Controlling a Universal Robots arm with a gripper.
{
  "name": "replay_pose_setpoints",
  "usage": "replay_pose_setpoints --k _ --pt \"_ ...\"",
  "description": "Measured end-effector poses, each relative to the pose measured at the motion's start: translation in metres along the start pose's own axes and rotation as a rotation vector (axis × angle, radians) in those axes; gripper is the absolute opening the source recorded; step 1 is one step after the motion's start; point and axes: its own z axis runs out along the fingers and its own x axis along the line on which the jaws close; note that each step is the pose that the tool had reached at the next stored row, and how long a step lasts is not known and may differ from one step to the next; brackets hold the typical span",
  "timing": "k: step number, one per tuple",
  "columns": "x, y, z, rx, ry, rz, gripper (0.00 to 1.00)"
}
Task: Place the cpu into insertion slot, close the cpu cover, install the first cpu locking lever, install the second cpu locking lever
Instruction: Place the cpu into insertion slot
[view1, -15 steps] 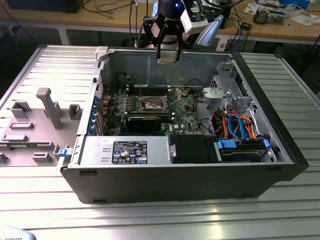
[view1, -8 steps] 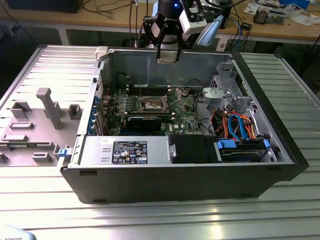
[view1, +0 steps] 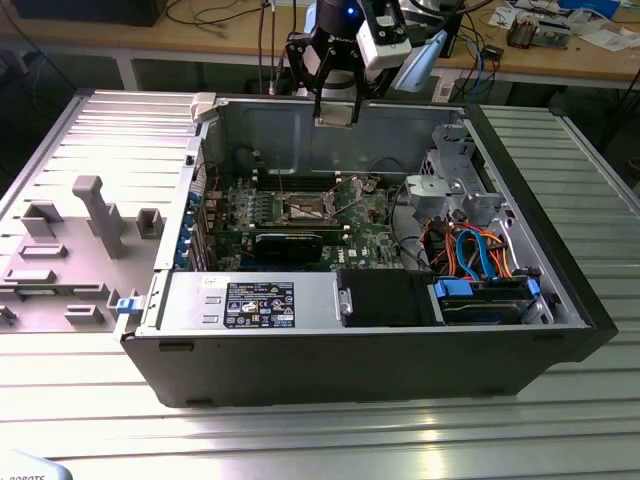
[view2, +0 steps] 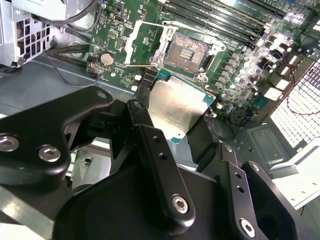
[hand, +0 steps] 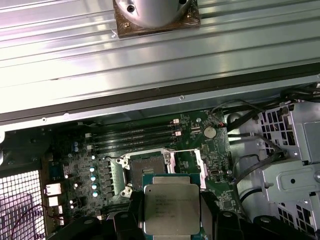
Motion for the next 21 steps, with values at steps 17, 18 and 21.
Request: replay_pose_setpoints --k 17,18,21 --pt "0.0000 -0.0001 0.0007 -0.0002 -0.0014 0.015 0.54" --pt "0.0000 -0.0001 0.0009 -0.0004 -0.0016 0.017 0.54" --pt "0.0000 -0.0001 0.0013 -0.0002 -0.0019 0.021 0.54"
